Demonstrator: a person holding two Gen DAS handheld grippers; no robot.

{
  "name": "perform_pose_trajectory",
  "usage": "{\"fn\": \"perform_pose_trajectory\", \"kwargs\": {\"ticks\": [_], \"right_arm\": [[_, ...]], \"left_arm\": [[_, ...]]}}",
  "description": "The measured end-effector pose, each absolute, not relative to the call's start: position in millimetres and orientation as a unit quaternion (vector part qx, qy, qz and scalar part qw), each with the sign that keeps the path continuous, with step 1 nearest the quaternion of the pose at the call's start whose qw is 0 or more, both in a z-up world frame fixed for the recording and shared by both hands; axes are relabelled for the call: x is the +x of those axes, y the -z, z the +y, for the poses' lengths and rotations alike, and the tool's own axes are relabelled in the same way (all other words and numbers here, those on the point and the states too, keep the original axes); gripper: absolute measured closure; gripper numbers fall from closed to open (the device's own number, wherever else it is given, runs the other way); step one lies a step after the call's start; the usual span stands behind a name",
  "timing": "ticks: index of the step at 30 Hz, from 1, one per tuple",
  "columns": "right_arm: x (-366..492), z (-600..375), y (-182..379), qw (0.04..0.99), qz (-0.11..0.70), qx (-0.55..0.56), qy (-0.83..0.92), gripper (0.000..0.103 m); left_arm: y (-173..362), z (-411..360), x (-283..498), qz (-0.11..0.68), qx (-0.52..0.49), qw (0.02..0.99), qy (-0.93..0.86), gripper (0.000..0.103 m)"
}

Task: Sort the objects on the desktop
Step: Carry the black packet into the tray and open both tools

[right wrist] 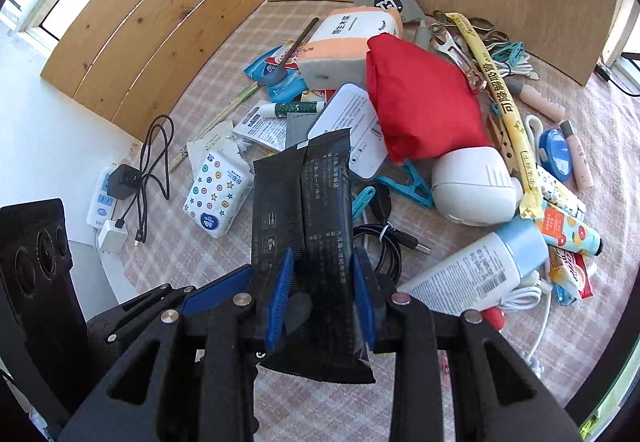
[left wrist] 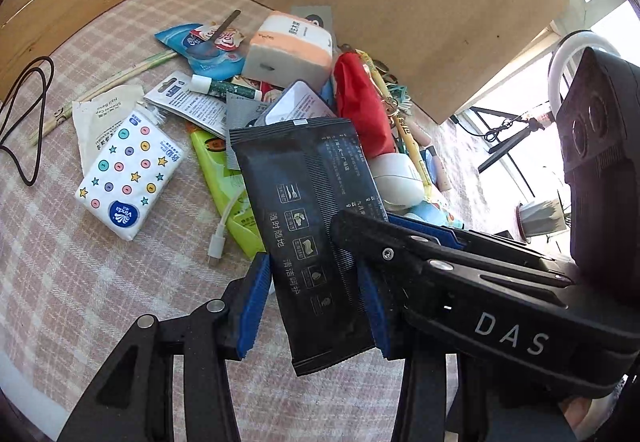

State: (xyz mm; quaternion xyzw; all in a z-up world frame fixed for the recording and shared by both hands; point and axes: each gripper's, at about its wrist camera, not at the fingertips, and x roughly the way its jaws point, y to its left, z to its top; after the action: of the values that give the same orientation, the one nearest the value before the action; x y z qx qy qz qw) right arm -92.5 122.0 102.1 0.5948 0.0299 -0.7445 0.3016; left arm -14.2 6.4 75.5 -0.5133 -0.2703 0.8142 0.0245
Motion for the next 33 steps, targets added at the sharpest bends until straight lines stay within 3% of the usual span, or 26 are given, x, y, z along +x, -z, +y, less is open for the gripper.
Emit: {"fn": "perform_pose_trajectory", "kwargs": {"ticks": [25,33], "right_arm": [[-34.0,464.0,-152.5,0.102,-0.124,0.546,0.822,0.073],[-8.1,535.2,-153.5,0.033,-0.155,0.540,0.826,0.071]], "left_arm": [[-130.1,318.5,-18.8,-0.107,-0.533,0.262,-0.798,0.061],[-136.6,380.7,-2.2,-0.067,-0.531,0.319,-0.782,0.062]]}}
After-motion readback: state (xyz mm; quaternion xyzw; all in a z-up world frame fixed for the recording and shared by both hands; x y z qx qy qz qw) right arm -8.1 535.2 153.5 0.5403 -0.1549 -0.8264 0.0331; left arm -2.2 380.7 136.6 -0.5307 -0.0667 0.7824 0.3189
